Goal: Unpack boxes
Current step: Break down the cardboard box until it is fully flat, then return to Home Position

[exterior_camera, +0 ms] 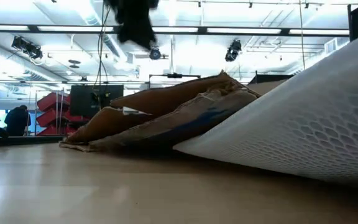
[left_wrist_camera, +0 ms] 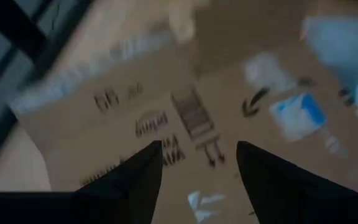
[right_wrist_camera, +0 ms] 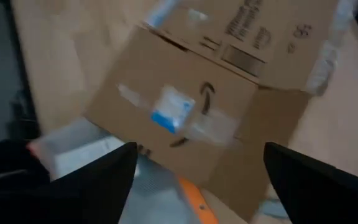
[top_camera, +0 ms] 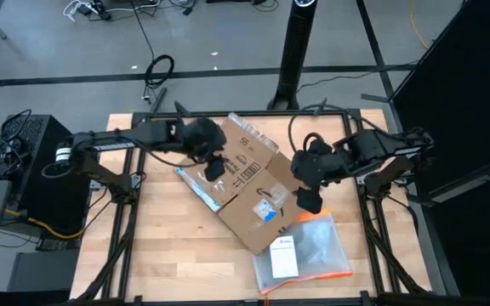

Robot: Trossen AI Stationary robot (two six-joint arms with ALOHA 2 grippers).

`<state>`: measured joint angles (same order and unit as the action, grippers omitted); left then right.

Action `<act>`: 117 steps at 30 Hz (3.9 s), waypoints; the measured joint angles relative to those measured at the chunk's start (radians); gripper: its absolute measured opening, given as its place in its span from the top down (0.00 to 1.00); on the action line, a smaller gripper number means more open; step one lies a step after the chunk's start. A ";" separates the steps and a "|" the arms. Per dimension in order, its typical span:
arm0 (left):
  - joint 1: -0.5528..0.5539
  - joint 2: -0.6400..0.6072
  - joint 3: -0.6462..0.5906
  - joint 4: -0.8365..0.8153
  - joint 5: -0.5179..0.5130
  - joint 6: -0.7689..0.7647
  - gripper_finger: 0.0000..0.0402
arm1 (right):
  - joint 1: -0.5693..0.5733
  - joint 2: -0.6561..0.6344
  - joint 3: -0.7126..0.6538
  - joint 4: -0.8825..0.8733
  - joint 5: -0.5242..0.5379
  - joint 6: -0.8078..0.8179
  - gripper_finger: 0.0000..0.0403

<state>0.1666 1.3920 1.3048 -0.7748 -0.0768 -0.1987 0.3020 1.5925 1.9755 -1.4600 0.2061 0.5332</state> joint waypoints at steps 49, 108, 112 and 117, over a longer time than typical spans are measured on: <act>-0.143 -0.382 -0.503 0.395 -0.143 -0.340 0.51 | 0.001 -0.427 -0.222 0.313 0.007 -0.261 0.99; -0.535 -1.081 -1.294 1.314 -0.519 0.277 0.51 | -0.040 -1.332 -1.952 1.986 -0.030 -0.354 0.96; -0.581 -1.163 -1.248 1.155 -0.525 0.260 0.51 | -0.056 -1.399 -1.954 1.914 -0.034 -0.374 0.96; -0.638 -1.266 -1.189 0.952 -0.534 0.238 0.51 | -0.076 -1.484 -1.957 1.825 -0.039 -0.398 0.95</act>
<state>-0.4715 0.1264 0.1159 0.1773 -0.6104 0.0391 0.2261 0.1086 0.0190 0.3649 0.1671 0.1349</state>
